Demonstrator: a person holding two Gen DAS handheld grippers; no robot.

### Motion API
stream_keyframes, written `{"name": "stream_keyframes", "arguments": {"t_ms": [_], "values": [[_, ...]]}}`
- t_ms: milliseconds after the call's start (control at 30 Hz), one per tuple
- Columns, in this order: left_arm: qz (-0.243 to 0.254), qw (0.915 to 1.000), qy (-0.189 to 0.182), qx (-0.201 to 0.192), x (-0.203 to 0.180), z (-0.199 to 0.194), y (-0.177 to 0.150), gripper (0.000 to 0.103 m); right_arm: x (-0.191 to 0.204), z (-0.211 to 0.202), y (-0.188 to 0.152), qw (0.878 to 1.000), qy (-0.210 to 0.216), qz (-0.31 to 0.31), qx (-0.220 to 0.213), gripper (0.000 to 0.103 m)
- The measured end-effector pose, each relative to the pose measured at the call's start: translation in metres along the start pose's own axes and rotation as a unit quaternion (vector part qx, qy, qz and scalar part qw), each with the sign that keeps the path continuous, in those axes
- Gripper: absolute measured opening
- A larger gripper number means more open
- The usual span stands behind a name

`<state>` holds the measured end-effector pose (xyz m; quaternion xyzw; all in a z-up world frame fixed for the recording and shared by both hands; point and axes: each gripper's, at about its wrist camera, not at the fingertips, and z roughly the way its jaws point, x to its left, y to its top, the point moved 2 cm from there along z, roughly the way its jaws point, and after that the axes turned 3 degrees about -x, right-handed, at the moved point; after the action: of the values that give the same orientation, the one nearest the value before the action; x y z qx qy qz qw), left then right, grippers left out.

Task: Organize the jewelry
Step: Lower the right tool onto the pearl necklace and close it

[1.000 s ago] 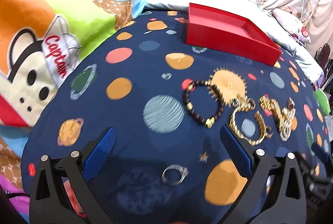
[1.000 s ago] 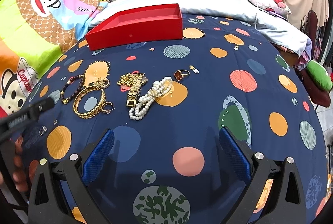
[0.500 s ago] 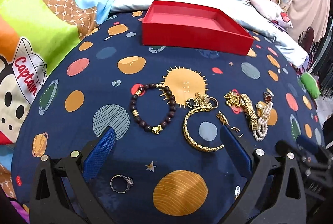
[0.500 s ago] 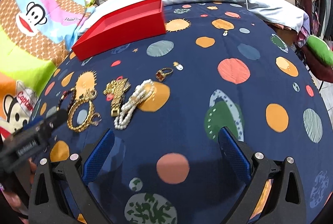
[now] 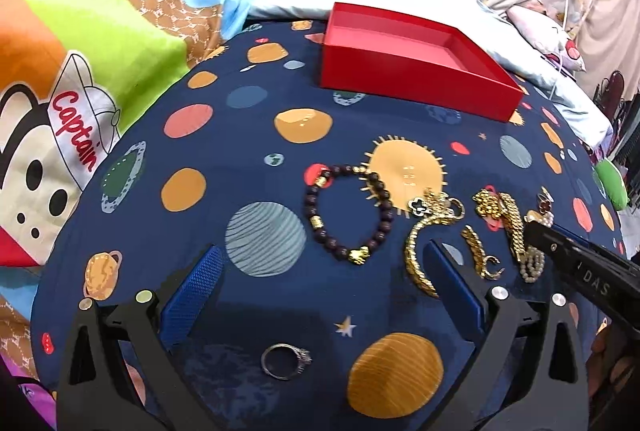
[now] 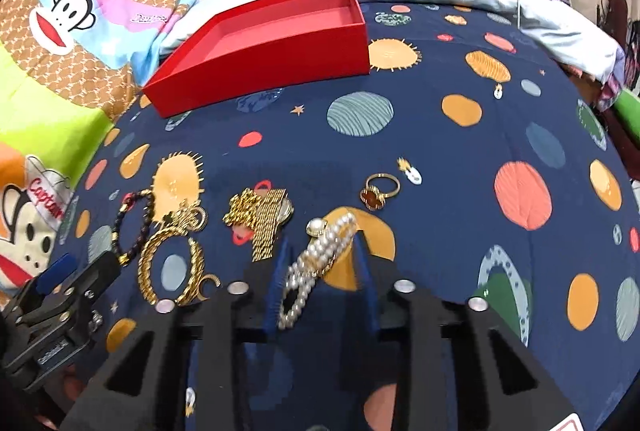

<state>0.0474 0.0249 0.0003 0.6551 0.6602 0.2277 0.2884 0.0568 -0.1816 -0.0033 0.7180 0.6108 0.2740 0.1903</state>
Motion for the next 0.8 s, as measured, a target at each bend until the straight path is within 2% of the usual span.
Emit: {"name": "stream_keyframes", "arguments": {"t_ms": [267, 367, 667, 800], "values": [[-0.005, 1.0, 0.006, 0.002, 0.008, 0.005, 0.002, 0.098, 0.0, -0.004, -0.006, 1.0, -0.023, -0.016, -0.007, 0.021], [-0.008, 0.9999, 0.007, 0.005, 0.01, 0.007, 0.001, 0.098, -0.004, -0.006, -0.008, 1.0, -0.028, -0.012, -0.006, 0.016], [-0.009, 0.9999, 0.002, 0.006, 0.007, 0.008, 0.001, 0.098, -0.016, -0.011, -0.009, 1.0, -0.021, 0.021, -0.002, 0.019], [-0.009, 0.9999, -0.001, 0.008, 0.006, 0.009, 0.001, 0.098, -0.013, -0.009, -0.009, 1.0, -0.023, 0.014, 0.001, 0.019]]}}
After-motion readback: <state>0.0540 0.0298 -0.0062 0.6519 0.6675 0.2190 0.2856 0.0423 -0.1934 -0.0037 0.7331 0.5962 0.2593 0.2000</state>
